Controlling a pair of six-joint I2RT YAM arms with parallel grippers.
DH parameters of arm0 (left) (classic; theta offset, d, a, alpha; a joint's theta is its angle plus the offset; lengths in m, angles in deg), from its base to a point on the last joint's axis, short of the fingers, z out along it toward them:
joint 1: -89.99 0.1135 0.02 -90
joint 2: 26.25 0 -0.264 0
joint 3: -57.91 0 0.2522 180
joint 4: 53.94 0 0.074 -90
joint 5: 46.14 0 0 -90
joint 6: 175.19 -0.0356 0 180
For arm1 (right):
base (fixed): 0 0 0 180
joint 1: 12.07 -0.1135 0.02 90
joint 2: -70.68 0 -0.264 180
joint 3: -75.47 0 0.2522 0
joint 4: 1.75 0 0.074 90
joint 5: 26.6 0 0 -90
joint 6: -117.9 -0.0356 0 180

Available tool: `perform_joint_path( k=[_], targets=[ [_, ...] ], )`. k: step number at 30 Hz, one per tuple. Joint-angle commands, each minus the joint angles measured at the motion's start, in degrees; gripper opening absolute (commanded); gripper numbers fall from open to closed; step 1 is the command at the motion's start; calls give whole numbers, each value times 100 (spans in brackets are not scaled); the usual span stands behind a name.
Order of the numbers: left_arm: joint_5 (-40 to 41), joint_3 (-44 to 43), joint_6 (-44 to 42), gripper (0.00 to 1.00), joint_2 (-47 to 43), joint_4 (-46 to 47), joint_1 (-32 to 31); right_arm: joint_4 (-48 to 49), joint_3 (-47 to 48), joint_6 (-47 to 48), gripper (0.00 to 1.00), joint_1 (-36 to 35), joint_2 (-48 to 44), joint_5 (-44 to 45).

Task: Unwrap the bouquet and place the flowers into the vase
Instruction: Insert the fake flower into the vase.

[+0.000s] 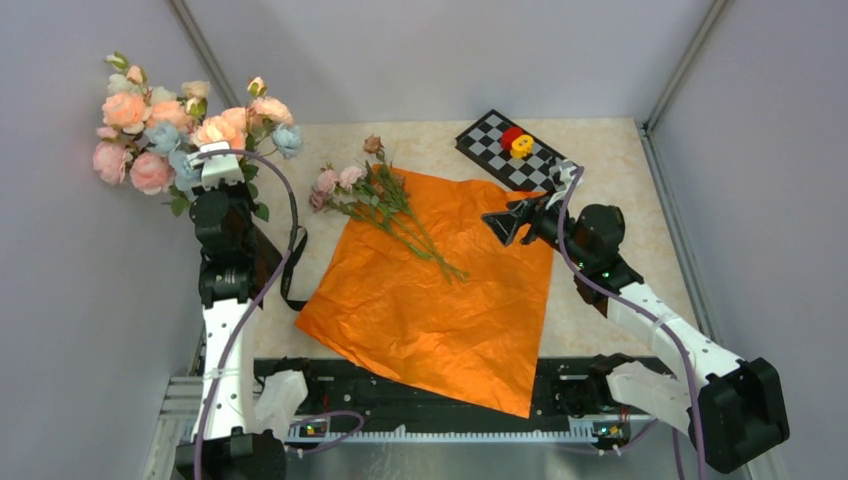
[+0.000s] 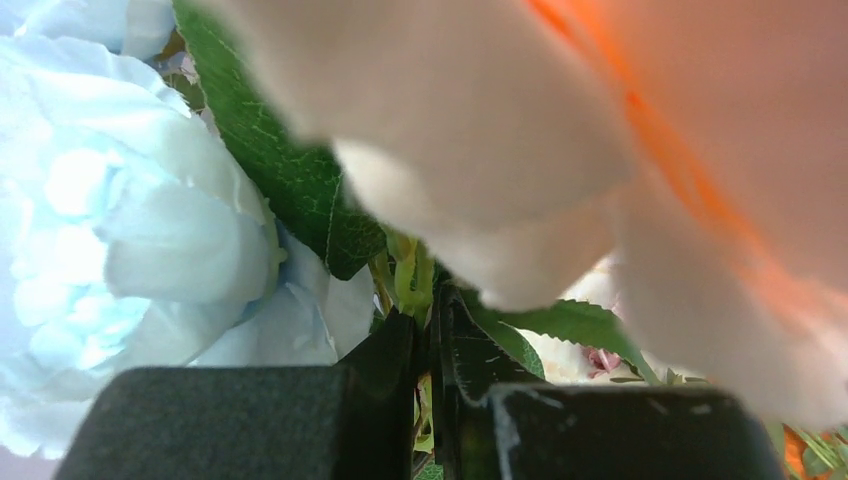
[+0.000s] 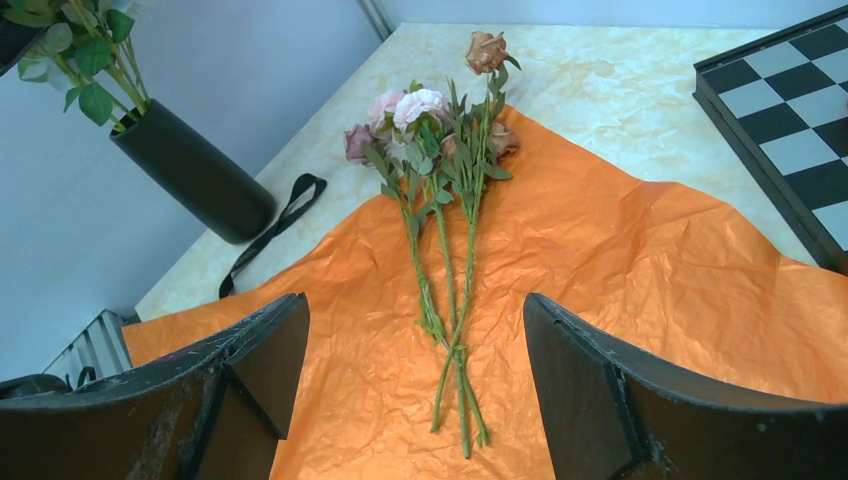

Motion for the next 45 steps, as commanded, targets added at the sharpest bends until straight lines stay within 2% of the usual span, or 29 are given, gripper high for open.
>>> perform_joint_path(
  k=[1, 7, 16, 21, 35, 39, 43, 45],
  targets=[
    [129, 247, 164, 9, -62, -26, 44, 303, -24, -37, 80, 70, -129, -80],
    [-102, 201, 290, 24, -127, -138, 46, 280, 8, -26, 80, 65, -131, -96],
    [-331, 10, 487, 37, -229, -395, 46, 281, 34, -37, 80, 70, -126, -115],
    [-531, -68, 645, 48, -371, -661, 46, 250, 55, -21, 80, 67, -123, -132],
    [-826, -393, 811, 73, -684, -1440, 46, 241, 103, -27, 80, 65, -70, -205],
    [-787, -551, 812, 82, -790, -1678, 48, 219, 103, -26, 80, 69, -60, -211],
    [-861, -660, 942, 97, -887, -1937, 45, 175, 118, -8, 80, 70, -61, -195],
    [-1068, -701, 878, 99, -889, -2098, 39, 163, 127, -1, 80, 65, -60, -186]
  ],
)
